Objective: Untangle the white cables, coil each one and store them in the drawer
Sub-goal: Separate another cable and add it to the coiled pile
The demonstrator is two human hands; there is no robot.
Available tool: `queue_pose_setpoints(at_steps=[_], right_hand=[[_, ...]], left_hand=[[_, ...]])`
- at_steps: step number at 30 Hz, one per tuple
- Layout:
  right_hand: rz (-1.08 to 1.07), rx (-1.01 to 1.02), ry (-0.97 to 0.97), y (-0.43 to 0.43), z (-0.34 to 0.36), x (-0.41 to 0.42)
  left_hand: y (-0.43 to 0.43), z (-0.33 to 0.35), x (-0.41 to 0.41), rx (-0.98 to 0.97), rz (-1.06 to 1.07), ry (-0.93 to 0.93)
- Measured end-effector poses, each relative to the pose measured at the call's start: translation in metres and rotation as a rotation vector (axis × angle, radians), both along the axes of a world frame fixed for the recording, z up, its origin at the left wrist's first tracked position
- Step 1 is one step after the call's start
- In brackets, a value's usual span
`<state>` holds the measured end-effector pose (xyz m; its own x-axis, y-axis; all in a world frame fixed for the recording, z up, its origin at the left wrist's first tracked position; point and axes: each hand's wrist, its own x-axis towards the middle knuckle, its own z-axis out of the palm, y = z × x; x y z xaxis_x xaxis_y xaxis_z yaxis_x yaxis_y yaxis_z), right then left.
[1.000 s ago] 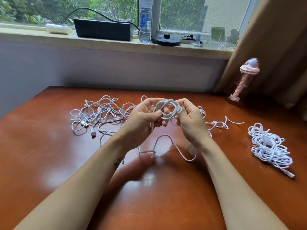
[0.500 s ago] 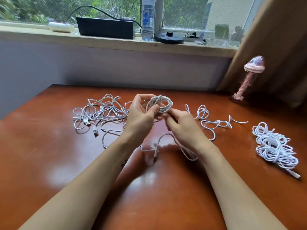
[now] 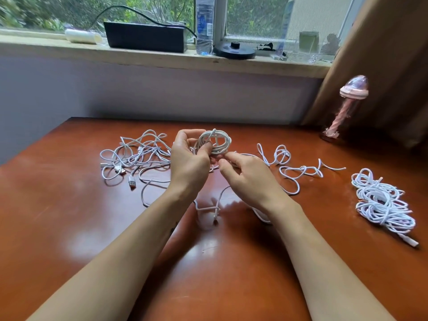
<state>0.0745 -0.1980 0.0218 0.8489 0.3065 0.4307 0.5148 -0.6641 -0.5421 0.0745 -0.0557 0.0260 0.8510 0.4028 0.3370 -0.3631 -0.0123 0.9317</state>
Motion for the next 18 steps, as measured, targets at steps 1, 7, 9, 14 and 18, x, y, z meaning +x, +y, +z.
queue_pose_setpoints(at_steps=[1, 7, 9, 14, 18], right_hand=[[-0.011, -0.028, -0.021, 0.000, 0.000, -0.001], [-0.162, -0.161, -0.184, -0.002, 0.001, -0.001], [-0.198, -0.182, -0.206, -0.001, 0.003, -0.004], [-0.231, -0.182, -0.192, 0.000, 0.001, -0.003], [-0.246, -0.213, -0.198, -0.001, -0.002, -0.001]], left_hand=[[0.000, -0.002, 0.000, 0.049, 0.026, -0.013], [-0.004, -0.006, -0.001, 0.282, 0.141, -0.108], [-0.005, -0.004, -0.005, 0.344, 0.158, -0.147], [-0.001, -0.007, -0.004, 0.464, 0.133, -0.165], [0.005, -0.009, 0.001, 0.607, 0.005, -0.259]])
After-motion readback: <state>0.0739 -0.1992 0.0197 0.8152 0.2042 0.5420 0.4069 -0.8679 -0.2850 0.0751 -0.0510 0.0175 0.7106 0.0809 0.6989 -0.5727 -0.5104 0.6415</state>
